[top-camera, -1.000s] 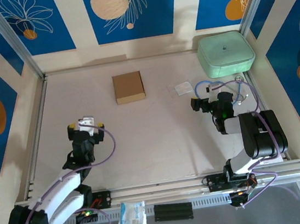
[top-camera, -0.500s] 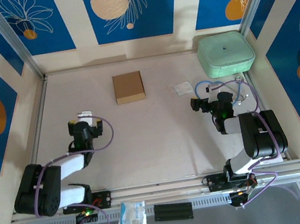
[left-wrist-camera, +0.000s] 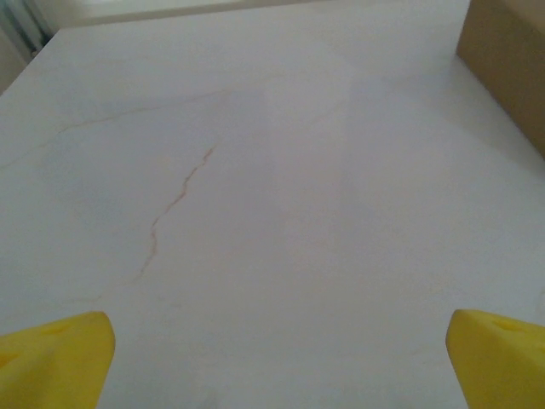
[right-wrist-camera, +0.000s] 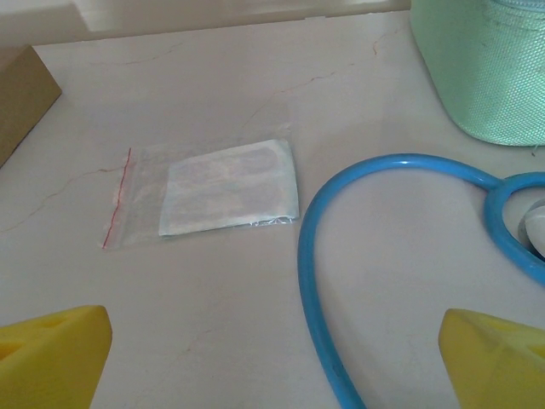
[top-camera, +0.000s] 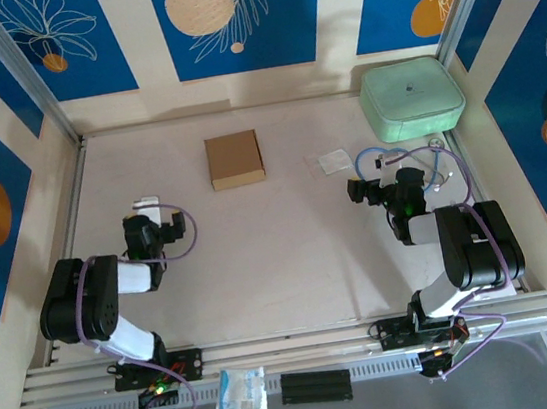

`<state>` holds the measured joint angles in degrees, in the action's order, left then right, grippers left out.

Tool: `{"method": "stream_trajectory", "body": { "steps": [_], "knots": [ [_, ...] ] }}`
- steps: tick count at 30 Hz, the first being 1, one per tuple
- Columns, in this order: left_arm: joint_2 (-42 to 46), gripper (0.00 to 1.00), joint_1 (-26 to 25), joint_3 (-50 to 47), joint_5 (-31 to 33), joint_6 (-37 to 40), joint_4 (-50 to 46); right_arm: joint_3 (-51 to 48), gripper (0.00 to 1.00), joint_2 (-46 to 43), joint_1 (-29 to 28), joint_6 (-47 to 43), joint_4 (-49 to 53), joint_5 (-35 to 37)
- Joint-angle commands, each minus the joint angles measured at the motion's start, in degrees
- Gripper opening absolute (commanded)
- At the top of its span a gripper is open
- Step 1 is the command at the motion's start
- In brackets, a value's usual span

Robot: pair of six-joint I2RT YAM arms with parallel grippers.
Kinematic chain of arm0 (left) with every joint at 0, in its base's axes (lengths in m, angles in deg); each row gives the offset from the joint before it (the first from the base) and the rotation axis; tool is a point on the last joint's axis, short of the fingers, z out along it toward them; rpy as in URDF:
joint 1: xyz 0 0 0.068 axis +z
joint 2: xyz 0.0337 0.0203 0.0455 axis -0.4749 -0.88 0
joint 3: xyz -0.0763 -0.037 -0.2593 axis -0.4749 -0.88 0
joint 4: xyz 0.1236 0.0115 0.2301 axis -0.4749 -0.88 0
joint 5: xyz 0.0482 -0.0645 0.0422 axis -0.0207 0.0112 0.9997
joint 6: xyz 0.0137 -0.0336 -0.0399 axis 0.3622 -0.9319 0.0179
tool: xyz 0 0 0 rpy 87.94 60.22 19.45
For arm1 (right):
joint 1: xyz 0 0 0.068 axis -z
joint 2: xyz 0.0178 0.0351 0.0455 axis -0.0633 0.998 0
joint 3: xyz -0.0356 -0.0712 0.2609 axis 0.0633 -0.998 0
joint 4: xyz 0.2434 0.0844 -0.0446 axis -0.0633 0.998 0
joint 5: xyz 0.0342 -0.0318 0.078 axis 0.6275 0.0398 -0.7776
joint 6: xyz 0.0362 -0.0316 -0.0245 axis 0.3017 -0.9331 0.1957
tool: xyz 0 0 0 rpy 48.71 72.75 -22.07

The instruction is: Fold the paper box

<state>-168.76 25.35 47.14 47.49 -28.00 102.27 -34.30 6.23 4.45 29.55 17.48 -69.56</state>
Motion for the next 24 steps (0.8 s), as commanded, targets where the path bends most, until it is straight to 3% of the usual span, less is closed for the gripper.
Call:
{"method": "stream_trajectory", "body": {
  "steps": [1, 24],
  "knots": [
    [0.01, 0.99, 0.37, 0.53, -2.65, -0.62, 3.94, 1.08, 0.99, -0.29, -0.29, 0.37, -0.28, -0.19],
    [0.06, 0.99, 0.35, 0.27, -2.7, -0.49, 4.47, 1.35, 0.99, -0.05, -0.36, 0.3, 0.17, -0.11]
  ]
}}
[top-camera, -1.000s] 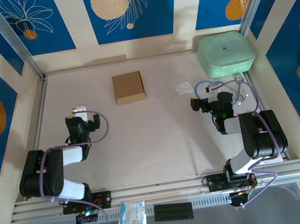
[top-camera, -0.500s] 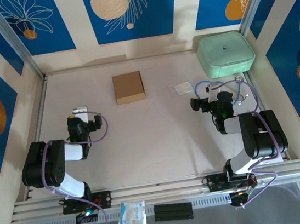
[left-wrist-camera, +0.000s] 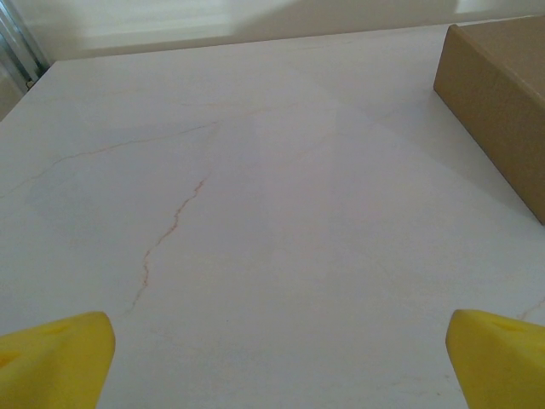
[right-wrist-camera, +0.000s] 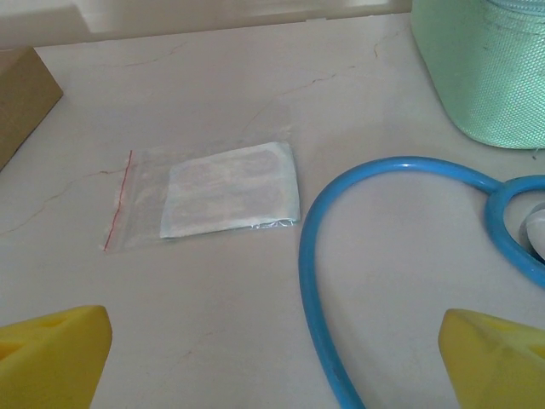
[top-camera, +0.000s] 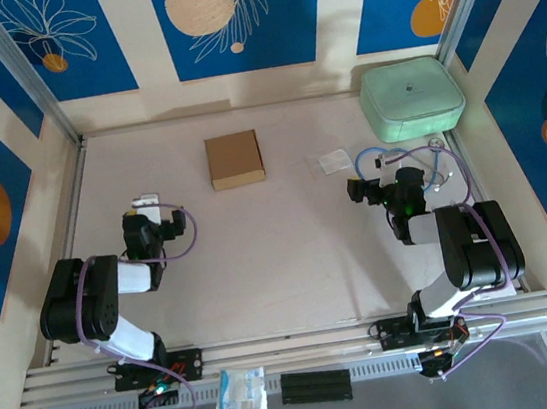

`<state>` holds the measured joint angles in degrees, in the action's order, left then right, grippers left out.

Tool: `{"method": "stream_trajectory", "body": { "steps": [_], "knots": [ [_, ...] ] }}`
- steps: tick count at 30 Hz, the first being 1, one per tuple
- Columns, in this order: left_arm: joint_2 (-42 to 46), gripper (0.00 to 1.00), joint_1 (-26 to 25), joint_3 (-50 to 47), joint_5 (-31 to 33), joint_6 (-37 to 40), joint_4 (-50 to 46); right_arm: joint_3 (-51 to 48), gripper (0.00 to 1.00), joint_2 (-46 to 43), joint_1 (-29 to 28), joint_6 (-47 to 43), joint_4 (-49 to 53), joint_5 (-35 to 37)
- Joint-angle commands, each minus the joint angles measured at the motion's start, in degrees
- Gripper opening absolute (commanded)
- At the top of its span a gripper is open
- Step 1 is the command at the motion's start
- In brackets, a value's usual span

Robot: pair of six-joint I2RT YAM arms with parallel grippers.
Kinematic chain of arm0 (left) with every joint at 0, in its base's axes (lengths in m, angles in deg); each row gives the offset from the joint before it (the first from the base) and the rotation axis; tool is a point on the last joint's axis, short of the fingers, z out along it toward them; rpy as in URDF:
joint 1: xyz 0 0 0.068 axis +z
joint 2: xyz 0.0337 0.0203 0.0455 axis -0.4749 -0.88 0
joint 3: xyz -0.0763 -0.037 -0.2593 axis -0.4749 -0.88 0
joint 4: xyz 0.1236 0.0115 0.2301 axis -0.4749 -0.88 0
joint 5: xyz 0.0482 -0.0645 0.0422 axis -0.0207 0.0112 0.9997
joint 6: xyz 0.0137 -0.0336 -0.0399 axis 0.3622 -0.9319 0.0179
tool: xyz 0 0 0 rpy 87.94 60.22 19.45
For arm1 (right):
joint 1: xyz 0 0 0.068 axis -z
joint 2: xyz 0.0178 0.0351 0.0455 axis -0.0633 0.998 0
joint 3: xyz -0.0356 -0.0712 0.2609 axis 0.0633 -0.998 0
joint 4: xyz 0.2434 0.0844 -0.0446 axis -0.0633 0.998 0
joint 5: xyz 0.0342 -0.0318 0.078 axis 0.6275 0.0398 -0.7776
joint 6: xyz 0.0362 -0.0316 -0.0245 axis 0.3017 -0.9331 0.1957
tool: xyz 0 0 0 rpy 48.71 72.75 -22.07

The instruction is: Fold the paper box

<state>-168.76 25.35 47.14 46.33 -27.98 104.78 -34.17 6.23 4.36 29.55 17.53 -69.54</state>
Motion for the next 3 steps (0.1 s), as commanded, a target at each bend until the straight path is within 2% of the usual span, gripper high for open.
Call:
{"method": "stream_trajectory", "body": {
  "steps": [1, 3],
  "knots": [
    [0.02, 0.99, 0.37, 0.27, -1.54, -0.55, 1.96, 1.1, 0.99, -0.13, -0.57, 0.11, -0.19, 0.49],
    [0.03, 0.99, 0.35, 0.25, -1.54, -0.56, 1.95, 0.84, 0.99, -0.23, -0.73, 0.08, -0.49, 0.86]
  ]
}}
